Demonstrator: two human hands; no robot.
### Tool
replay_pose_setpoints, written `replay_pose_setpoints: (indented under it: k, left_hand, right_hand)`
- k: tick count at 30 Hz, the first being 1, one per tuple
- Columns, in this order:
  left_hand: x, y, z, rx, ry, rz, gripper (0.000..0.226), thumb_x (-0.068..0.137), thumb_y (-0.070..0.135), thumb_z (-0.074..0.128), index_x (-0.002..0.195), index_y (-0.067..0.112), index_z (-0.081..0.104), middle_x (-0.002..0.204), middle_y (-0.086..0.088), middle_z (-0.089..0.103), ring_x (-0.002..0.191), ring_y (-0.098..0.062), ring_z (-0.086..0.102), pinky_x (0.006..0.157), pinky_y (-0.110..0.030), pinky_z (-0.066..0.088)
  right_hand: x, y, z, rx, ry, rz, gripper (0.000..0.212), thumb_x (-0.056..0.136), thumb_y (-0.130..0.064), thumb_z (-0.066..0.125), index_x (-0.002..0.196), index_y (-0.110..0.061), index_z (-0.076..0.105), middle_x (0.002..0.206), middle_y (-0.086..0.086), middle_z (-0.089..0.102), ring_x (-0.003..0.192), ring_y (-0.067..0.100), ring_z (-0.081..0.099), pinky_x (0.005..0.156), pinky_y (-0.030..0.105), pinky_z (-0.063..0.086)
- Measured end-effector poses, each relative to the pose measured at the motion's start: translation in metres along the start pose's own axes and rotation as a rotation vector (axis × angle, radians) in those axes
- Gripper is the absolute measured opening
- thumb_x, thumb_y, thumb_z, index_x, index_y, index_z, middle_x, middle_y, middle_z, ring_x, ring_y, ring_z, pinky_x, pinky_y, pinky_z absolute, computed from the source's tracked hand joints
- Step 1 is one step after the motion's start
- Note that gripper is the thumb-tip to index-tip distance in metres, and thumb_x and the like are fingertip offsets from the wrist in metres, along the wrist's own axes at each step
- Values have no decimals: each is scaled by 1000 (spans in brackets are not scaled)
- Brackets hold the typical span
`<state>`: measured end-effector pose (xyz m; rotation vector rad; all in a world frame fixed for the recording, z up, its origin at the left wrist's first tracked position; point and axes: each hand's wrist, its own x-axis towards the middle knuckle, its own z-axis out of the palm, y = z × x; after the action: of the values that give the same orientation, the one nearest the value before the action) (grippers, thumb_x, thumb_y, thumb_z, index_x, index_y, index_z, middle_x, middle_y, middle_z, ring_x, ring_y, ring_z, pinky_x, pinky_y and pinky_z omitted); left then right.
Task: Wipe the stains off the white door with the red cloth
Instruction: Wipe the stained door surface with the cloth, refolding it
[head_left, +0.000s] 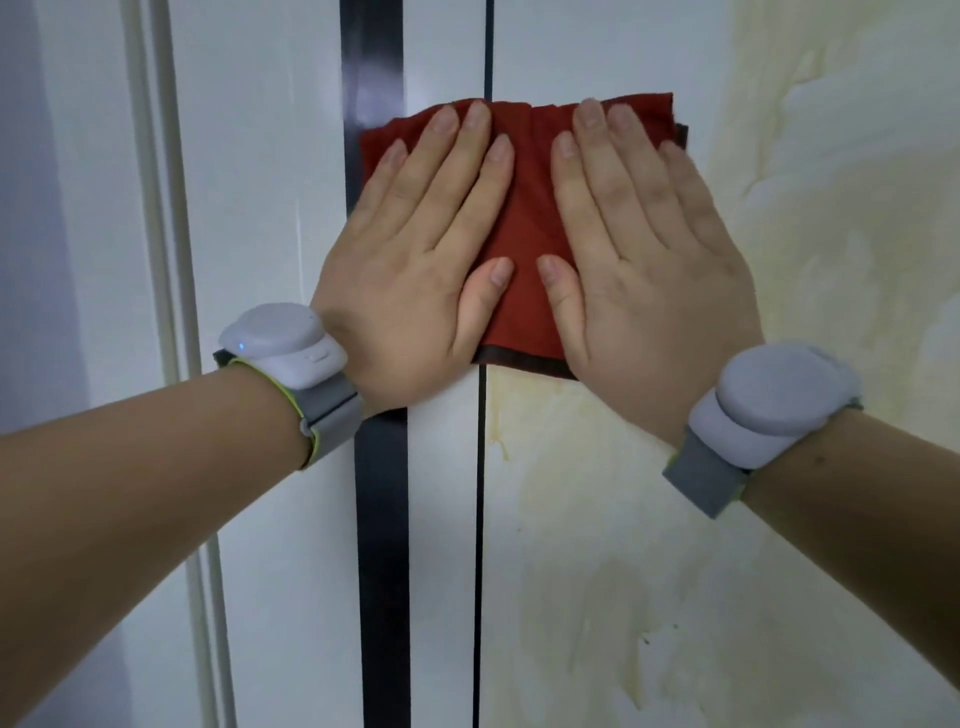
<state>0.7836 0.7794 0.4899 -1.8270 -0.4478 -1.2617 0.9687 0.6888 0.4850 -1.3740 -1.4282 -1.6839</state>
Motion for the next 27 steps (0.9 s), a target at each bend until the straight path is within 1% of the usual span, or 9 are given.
replay_pose_setpoints:
  k: [4, 15, 22, 27]
  left_hand:
    - [-25, 15, 5, -22, -10, -46, 62, 110, 35, 33, 160, -2, 25, 167, -24, 20, 157, -40, 16, 128, -55, 13]
    - [-83, 46, 9, -63, -57, -70, 62, 109, 33, 38, 158, -3, 28, 165, -27, 23, 156, -43, 18, 126, -59, 17]
    - [-110, 62, 10, -80, -86, -91, 62, 109, 35, 39, 158, -1, 27, 165, -25, 22, 156, -41, 19, 127, -57, 16]
    - [-107, 60, 3, -101, -122, -92, 62, 110, 34, 39, 159, 0, 23, 167, -23, 19, 157, -39, 15, 129, -54, 11]
  right_hand:
    - [-22, -8, 0, 7, -35, -29, 58, 110, -39, 16, 162, -12, 15, 169, 13, 12, 157, 32, 10, 127, 49, 10]
    - [-81, -30, 1, 90, -77, -52, 60, 109, -38, 26, 160, -8, 20, 167, 16, 16, 156, 35, 13, 127, 52, 12]
    - [-108, -40, -2, 129, -95, -50, 60, 108, -38, 33, 159, -9, 24, 166, 16, 20, 155, 35, 16, 126, 53, 16]
    - [-106, -41, -7, 156, -116, -16, 58, 108, -36, 32, 160, -10, 23, 167, 15, 19, 156, 31, 15, 126, 51, 17]
